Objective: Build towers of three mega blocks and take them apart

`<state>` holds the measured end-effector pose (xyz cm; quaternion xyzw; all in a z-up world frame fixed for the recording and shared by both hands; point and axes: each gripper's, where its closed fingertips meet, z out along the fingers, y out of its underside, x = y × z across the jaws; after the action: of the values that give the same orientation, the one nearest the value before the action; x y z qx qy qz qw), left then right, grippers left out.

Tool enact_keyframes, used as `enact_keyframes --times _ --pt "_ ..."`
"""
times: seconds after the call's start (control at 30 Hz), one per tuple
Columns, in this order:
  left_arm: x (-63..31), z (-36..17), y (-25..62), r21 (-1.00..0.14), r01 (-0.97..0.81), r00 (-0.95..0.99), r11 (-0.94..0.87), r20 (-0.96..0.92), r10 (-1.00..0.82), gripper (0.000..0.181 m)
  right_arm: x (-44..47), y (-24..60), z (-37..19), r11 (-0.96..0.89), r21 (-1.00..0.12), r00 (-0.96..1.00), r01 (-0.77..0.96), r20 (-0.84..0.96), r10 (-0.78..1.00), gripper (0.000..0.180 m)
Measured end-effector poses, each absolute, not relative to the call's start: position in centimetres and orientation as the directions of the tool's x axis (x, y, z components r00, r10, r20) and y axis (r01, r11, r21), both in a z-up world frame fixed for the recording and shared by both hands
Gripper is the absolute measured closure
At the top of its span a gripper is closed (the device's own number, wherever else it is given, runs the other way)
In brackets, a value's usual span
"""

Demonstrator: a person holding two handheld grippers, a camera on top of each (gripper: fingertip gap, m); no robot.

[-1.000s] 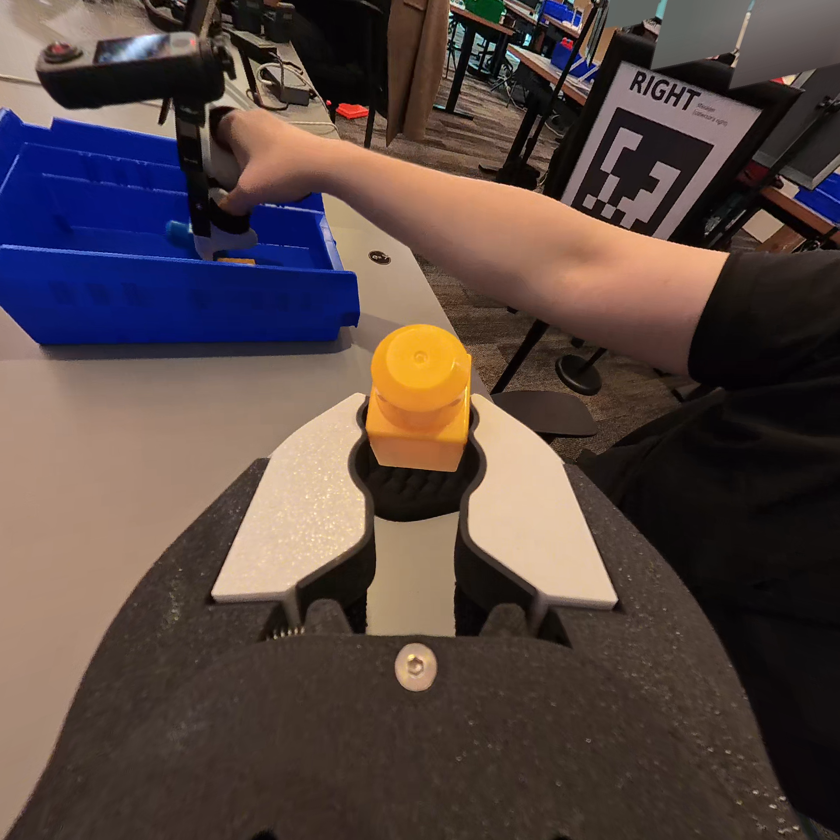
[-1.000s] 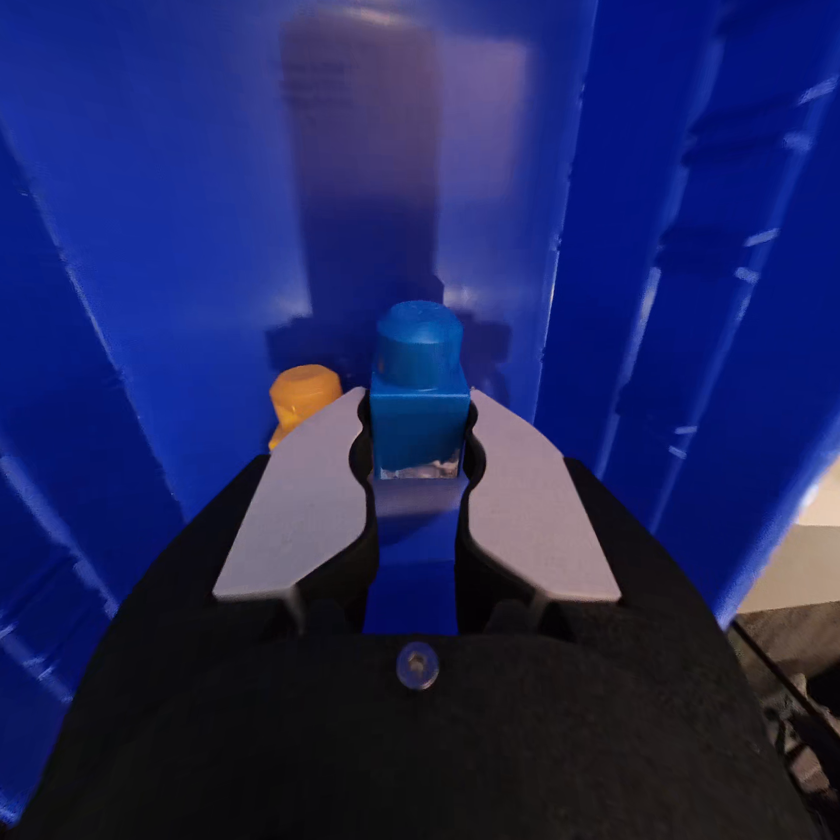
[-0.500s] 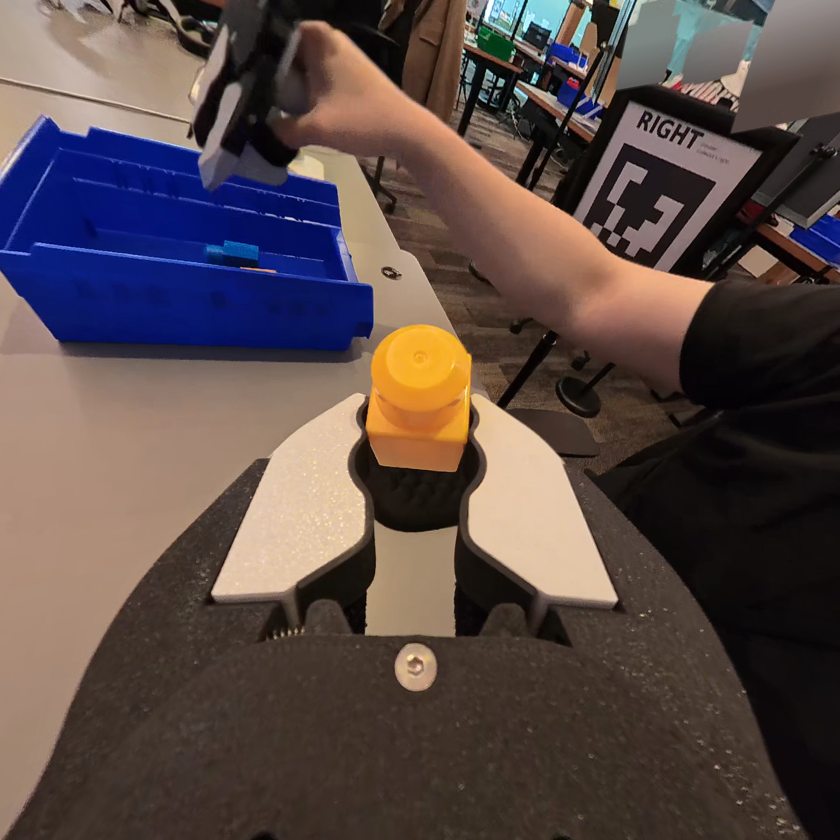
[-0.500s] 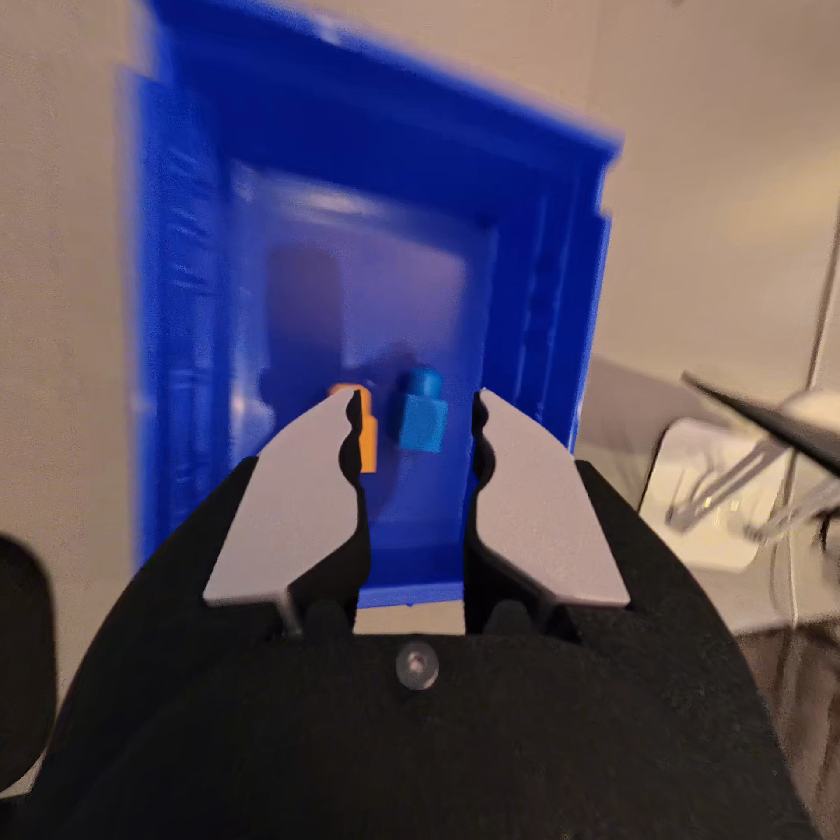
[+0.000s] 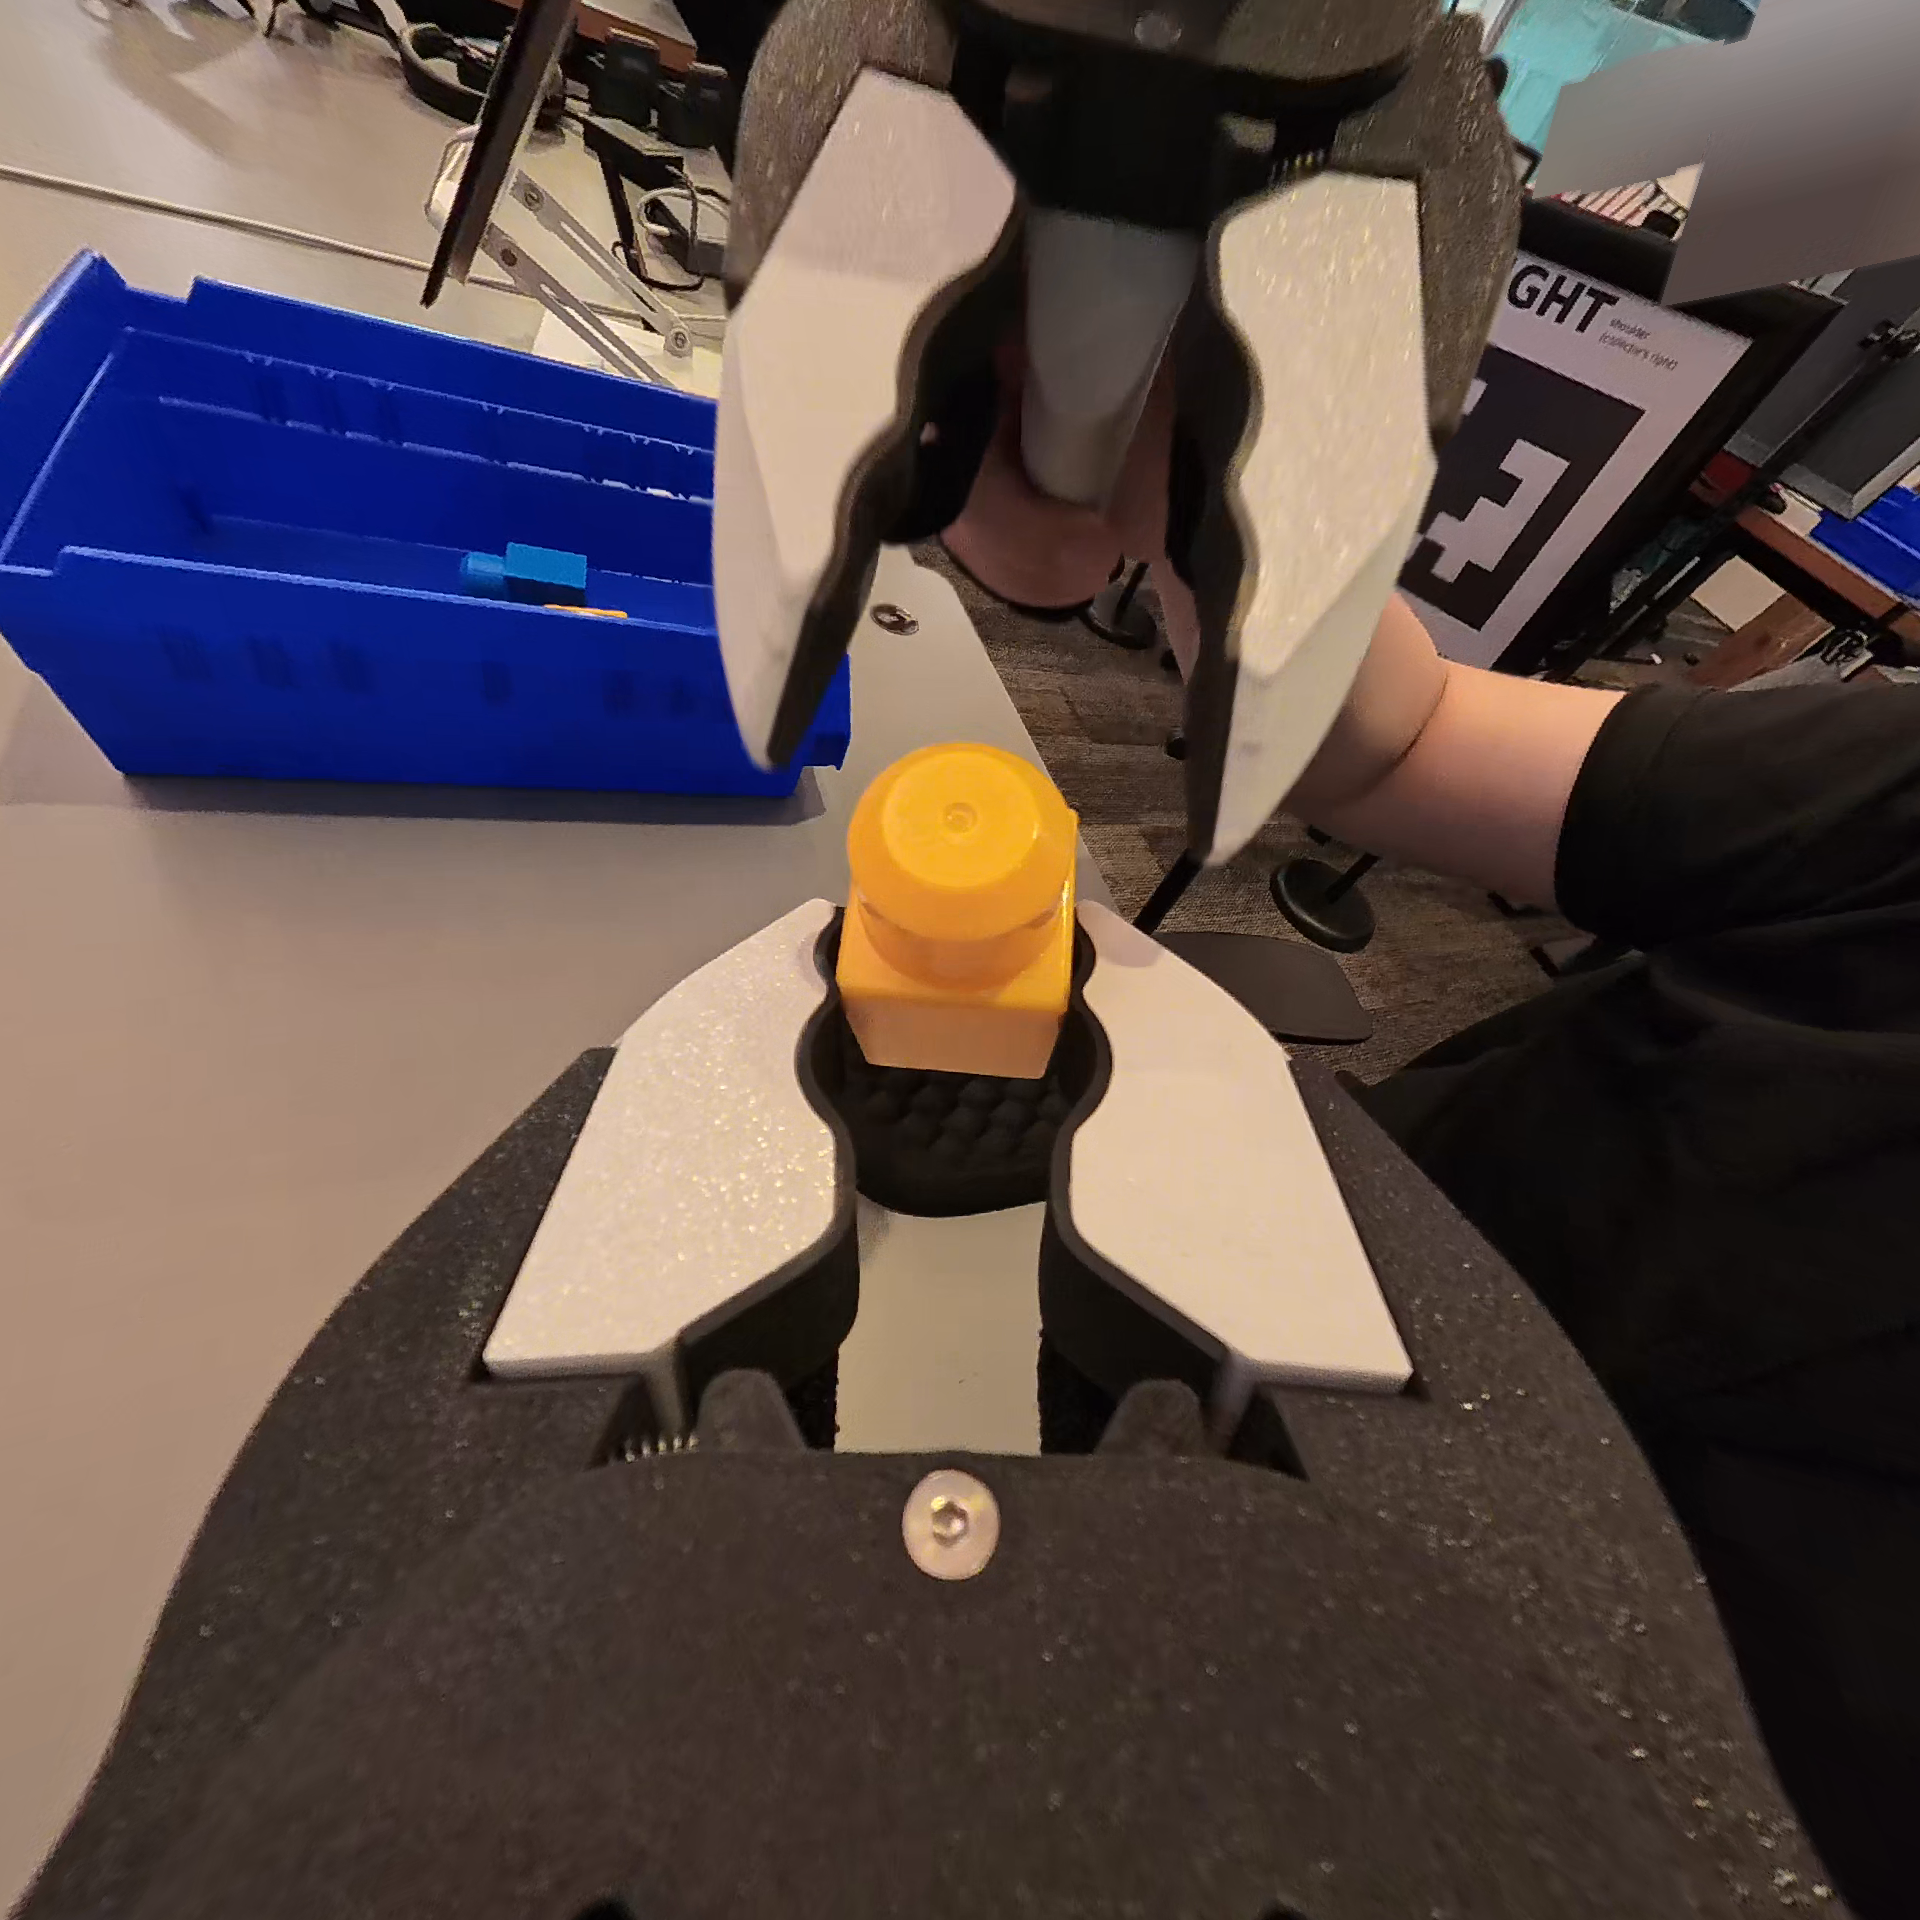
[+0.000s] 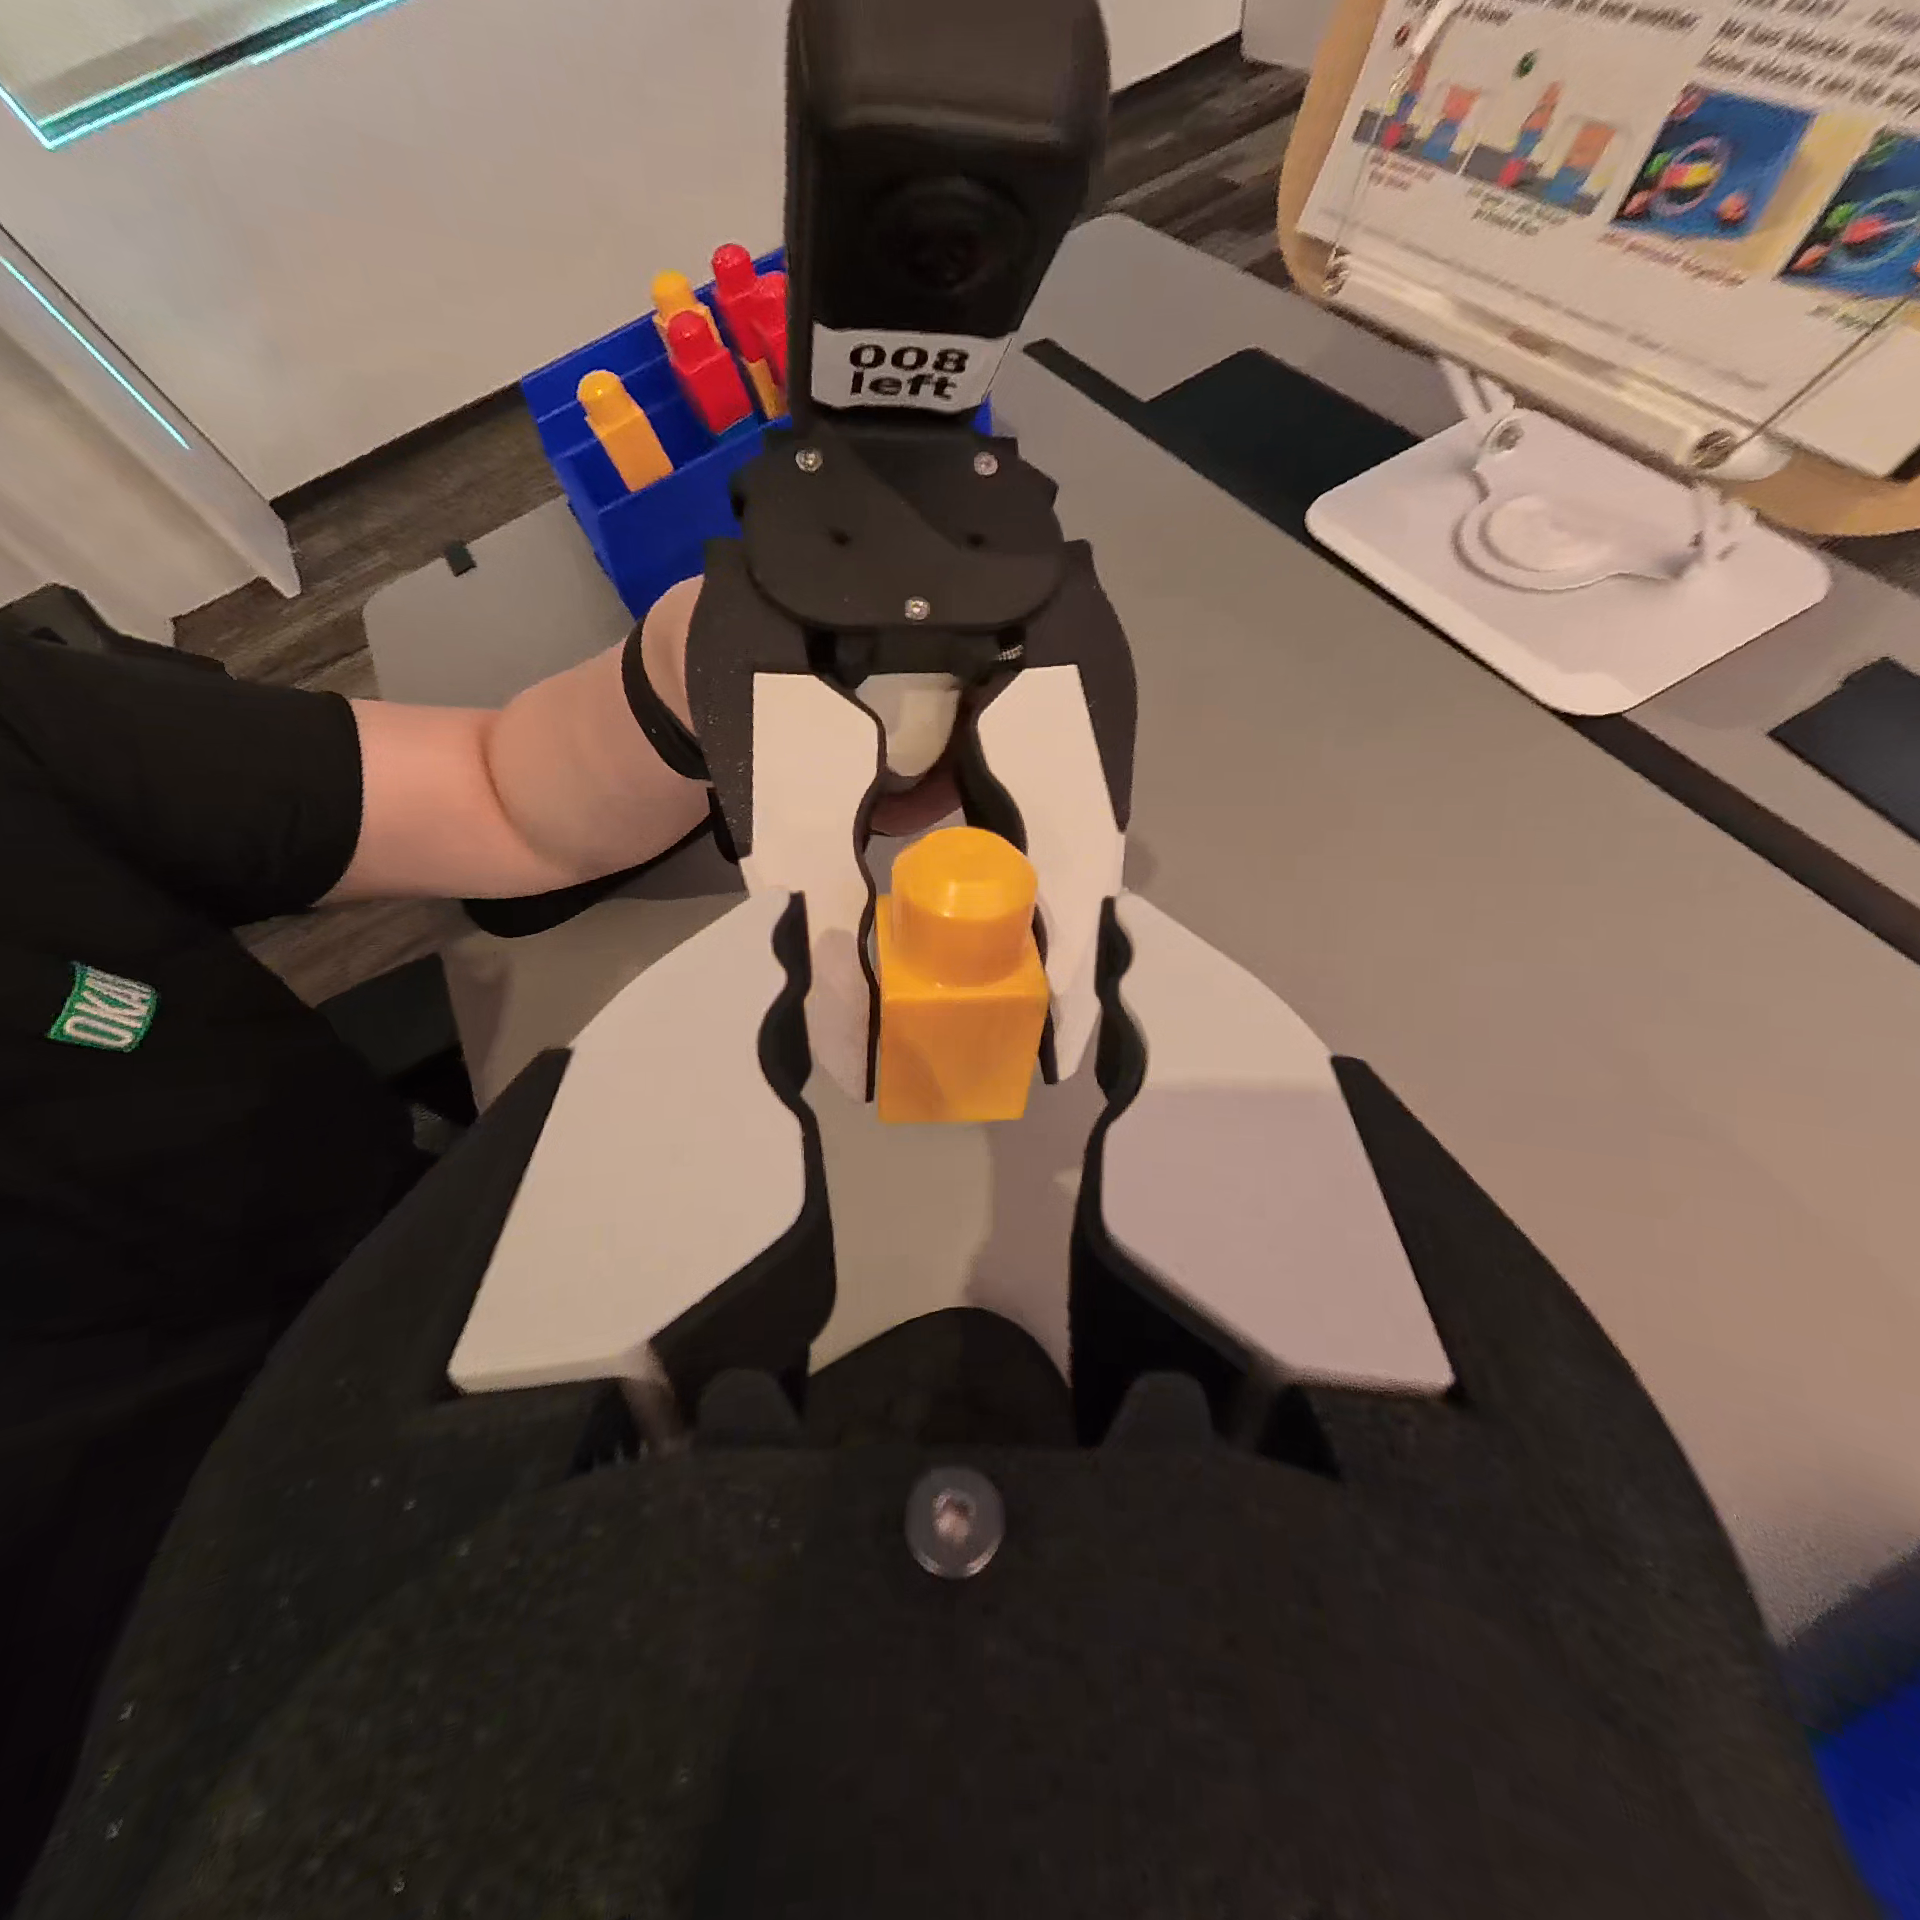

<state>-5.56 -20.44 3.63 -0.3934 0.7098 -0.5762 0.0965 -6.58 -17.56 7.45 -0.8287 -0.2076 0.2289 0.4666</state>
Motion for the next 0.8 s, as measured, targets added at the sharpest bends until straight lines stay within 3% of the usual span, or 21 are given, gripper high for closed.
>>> enact_keyframes --times 0.07,0.17,0.33,0.5,0.57,0.63,0.7,0.8 --pt "-5.6 3.8 -20.5 -0.895 -0.445 -0.675 0.027 0.315 -0.668 0.143 -7.0 -17.2 6.8 -0.495 -0.859 0.806 0.128 -0.202 0.557 0.13" --pt "-5.7 3.7 -20.5 -0.895 -0.444 -0.676 0.031 0.312 -0.668 0.143 -7.4 -16.9 6.5 -0.493 -0.864 0.792 0.106 -0.226 0.567 0.151" --pt "-5.7 3.9 -20.9 -0.896 -0.445 -0.687 0.016 0.329 -0.648 0.141 -7.2 -17.2 6.4 -0.511 -0.856 0.779 0.081 -0.265 0.568 0.152" --pt "-5.7 4.8 -20.3 -0.921 -0.39 -0.677 0.026 0.267 -0.686 0.124 -3.8 -18.1 8.8 -0.461 -0.886 0.837 0.047 -0.217 0.503 0.152" --pt "-5.9 5.3 -20.0 -0.925 -0.381 -0.678 0.016 0.267 -0.685 0.125 0.6 -18.7 9.3 -0.472 -0.88 0.908 0.055 -0.152 0.39 0.152" --pt "-6.0 5.5 -19.7 -0.925 -0.379 -0.671 0.006 0.27 -0.69 0.126 8.2 -19.7 8.2 -0.551 -0.834 0.99 0.044 -0.04 0.139 0.152" --pt "-6.2 5.7 -19.5 -0.925 -0.381 -0.673 0.003 0.275 -0.687 0.128 16.1 -22.3 5.3 -0.692 -0.722 0.991 -0.009 0.087 -0.105 0.151" --pt "-6.3 5.5 -19.6 -0.918 -0.397 -0.673 0.011 0.283 -0.684 0.129 22.5 -26.2 -0.4 -0.823 -0.534 0.959 -0.193 0.076 -0.274 0.151"
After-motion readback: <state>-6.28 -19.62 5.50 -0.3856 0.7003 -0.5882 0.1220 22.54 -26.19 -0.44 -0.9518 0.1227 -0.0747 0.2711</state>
